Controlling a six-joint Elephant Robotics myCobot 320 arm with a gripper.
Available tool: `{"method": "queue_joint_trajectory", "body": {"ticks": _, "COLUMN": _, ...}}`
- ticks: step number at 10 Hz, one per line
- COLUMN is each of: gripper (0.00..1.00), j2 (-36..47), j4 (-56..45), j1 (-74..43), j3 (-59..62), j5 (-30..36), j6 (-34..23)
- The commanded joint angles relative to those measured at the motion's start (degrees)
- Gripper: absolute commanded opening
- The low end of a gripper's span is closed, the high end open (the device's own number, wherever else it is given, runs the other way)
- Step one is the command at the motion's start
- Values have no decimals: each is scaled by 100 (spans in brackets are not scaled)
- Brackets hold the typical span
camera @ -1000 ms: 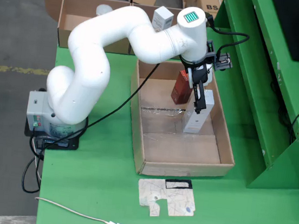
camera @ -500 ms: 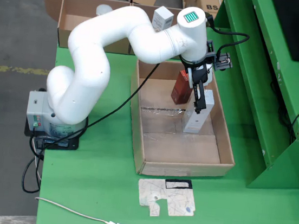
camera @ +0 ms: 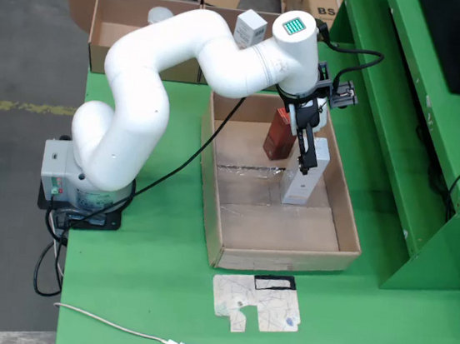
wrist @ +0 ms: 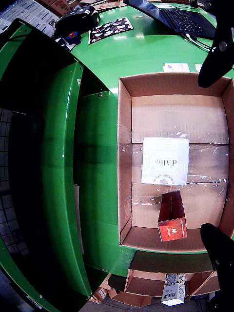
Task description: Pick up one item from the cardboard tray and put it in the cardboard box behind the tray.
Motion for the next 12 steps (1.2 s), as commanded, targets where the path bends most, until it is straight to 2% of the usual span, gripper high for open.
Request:
{"method": "queue_joint_trajectory", "body": {"ticks": 1, "gripper": 100, "j2": -39, "j4": 40, "j1": -90, "j3": 360, "j5": 25, "j6": -115}}
{"method": "queue_joint_trajectory", "body": {"ticks": 2, "gripper": 100, "j2": -39, "j4": 40, "j1": -90, "j3": 360, "j5": 25, "j6": -115}}
{"method": "queue_joint_trajectory", "body": {"ticks": 3, "gripper": 100, "j2": -849, "j4": -495, "j1": -232, "j3": 1754, "j5": 121, "j6": -227}}
{"method": "queue_joint_trajectory", "body": {"ticks": 4, "gripper": 100, "j2": -849, "j4": -495, "j1": -232, "j3": 1754, "j5": 121, "j6": -227}}
{"method": "queue_joint_trajectory", "body": {"ticks": 5, "gripper": 100, "j2": -1417, "j4": -1003, "j1": -285, "j3": 2869, "j5": 132, "j6": -263}}
{"method": "queue_joint_trajectory", "body": {"ticks": 7, "gripper": 100, "j2": -1417, "j4": -1003, "j1": -285, "j3": 2869, "j5": 132, "j6": -263}}
{"method": "queue_joint_trajectory", "body": {"ticks": 8, "gripper": 100, "j2": -2412, "j4": -1440, "j1": -357, "j3": 4719, "j5": 83, "j6": -359}}
{"method": "queue_joint_trajectory", "body": {"ticks": 12, "gripper": 100, "j2": -2508, "j4": -1031, "j1": -345, "j3": 4719, "j5": -10, "j6": -424}}
